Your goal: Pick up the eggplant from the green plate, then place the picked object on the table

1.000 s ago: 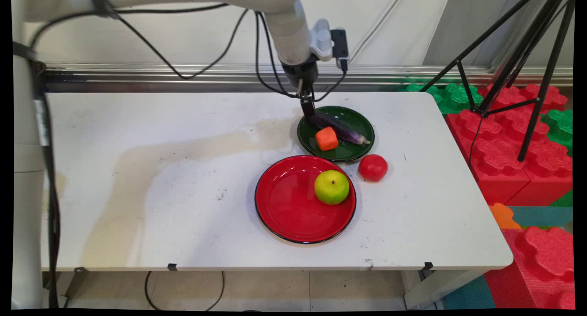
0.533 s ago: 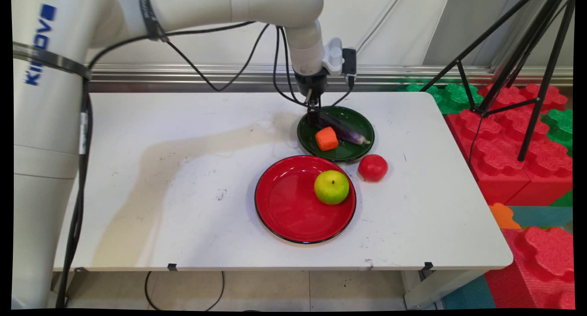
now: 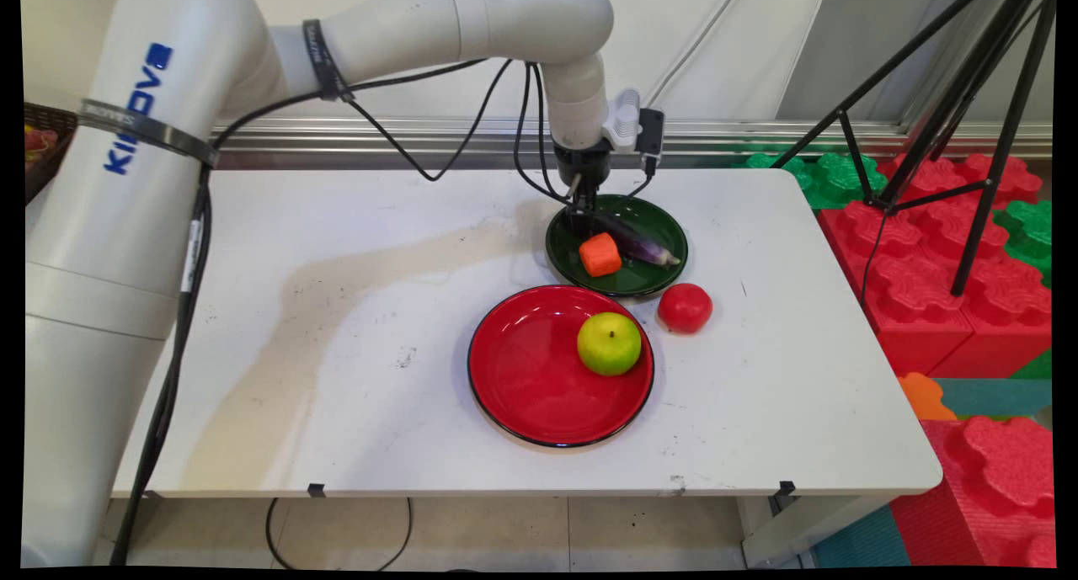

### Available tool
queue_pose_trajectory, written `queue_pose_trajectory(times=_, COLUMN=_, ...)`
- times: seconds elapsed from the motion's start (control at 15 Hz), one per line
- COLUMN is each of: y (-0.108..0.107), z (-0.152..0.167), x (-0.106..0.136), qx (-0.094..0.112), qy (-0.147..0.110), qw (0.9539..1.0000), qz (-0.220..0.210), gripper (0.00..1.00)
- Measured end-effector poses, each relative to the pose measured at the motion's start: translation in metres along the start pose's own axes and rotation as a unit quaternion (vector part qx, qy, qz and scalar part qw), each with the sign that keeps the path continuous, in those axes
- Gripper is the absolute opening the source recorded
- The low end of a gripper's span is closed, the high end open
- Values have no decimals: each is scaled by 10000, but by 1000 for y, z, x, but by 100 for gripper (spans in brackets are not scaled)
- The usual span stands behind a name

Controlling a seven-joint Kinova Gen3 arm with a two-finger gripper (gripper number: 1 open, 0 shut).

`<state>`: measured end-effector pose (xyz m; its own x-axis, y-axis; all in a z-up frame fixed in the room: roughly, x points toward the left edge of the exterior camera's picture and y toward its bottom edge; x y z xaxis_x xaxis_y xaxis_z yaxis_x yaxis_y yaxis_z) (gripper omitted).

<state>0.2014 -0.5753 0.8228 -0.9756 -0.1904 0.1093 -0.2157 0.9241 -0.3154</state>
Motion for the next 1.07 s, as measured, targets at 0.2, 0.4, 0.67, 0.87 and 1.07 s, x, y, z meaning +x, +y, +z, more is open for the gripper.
queue_pose_trajectory(times=0.2, y=-3, z=8, x=3, qx=-92, qy=1, qw=9999, qz=110, gripper=100)
queue_pose_trajectory(times=0.4, y=-5, z=13, x=4, qx=-155, qy=-5, qw=9997, qz=193, gripper=0)
queue_pose_trajectory(times=0.67, y=-6, z=15, x=5, qx=-212, qy=4, qw=9992, qz=331, gripper=0)
queue_pose_trajectory(times=0.87, y=-6, z=10, x=3, qx=-216, qy=4, qw=9990, qz=403, gripper=0)
queue_pose_trajectory(times=1.07, y=-5, z=1, x=0, qx=-186, qy=7, qw=9988, qz=452, gripper=0)
